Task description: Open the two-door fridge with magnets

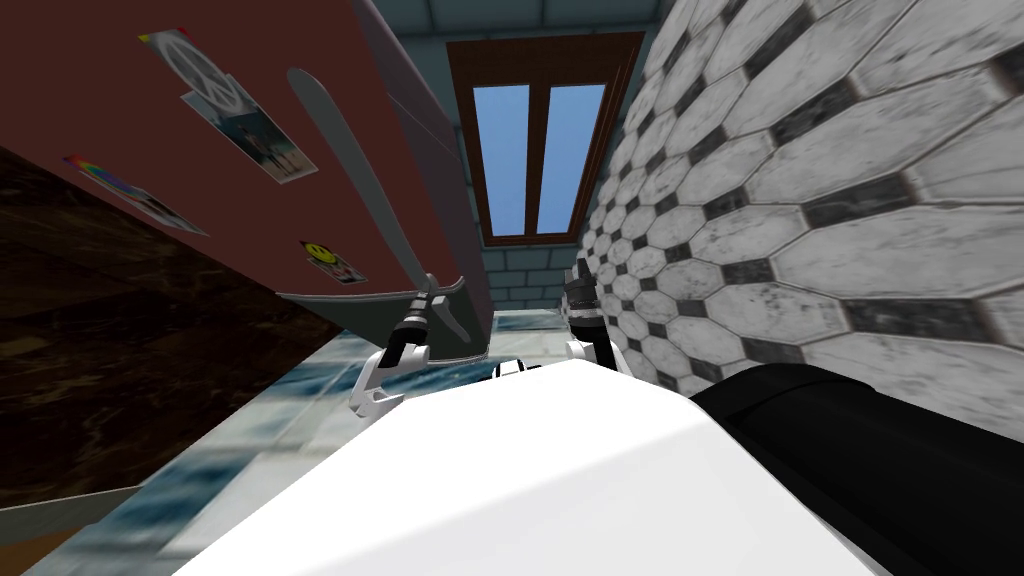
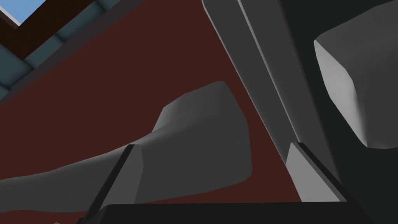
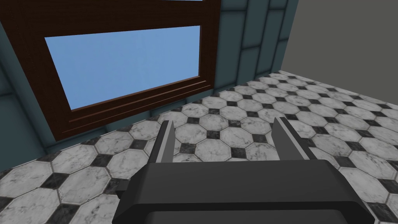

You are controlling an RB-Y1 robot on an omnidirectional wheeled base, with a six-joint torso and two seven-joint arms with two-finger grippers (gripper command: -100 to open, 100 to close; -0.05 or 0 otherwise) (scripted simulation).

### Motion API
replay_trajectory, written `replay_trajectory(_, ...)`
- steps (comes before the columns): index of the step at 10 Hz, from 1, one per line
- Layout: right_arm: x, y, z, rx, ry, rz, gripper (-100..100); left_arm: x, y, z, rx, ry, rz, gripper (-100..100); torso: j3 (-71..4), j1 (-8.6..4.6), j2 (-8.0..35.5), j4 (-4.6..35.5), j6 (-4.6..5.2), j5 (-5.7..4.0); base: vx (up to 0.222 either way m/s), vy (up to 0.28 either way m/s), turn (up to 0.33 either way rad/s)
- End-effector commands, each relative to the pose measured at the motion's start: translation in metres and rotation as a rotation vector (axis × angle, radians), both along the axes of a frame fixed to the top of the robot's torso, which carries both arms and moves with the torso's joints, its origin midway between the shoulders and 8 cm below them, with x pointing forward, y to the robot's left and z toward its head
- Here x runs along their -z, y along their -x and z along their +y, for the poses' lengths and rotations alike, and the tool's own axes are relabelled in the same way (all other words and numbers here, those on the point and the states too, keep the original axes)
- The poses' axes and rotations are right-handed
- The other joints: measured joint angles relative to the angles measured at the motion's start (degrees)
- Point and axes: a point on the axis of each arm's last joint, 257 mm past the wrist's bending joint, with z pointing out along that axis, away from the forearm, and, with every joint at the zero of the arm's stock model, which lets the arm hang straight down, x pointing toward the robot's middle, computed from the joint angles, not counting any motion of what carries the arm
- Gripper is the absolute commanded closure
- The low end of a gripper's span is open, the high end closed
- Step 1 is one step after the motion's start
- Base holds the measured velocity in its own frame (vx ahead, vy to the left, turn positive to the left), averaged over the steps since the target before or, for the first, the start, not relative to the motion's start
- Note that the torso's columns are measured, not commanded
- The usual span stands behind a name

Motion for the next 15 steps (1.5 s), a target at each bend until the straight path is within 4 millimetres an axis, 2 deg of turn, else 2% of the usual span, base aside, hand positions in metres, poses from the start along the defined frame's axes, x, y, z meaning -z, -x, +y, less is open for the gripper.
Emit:
replay_trajectory(1, 0.000, 0.000, 0.000, 0.000, 0.000, 0.000, 0, -0.007, -0.004, 0.005, -0.013, -0.014, 0.020, -100, 0.0, -0.04, 0.0, 0.1, 0.03, -0.06, -0.007, -0.030, 0.009)
replay_trajectory(7, 0.000, 0.000, 0.000, 0.000, 0.000, 0.000, 0, -0.011, -0.007, 0.021, -0.062, -0.046, 0.098, -100, 0.0, -0.05, -0.1, 0.0, 0.05, -0.02, -0.008, -0.034, 0.011)
replay_trajectory(14, 0.000, 0.000, 0.000, 0.000, 0.000, 0.000, 0, -0.007, -0.006, 0.035, -0.104, -0.062, 0.164, -100, 0.1, 0.19, 0.1, -0.2, -0.15, 0.16, -0.005, -0.025, 0.007)
replay_trajectory(15, 0.000, 0.000, 0.000, 0.000, 0.000, 0.000, 0, -0.007, -0.006, 0.035, -0.103, -0.061, 0.164, 100, 0.2, 0.33, 0.3, -0.1, -0.30, 0.23, 0.000, 0.000, 0.000)
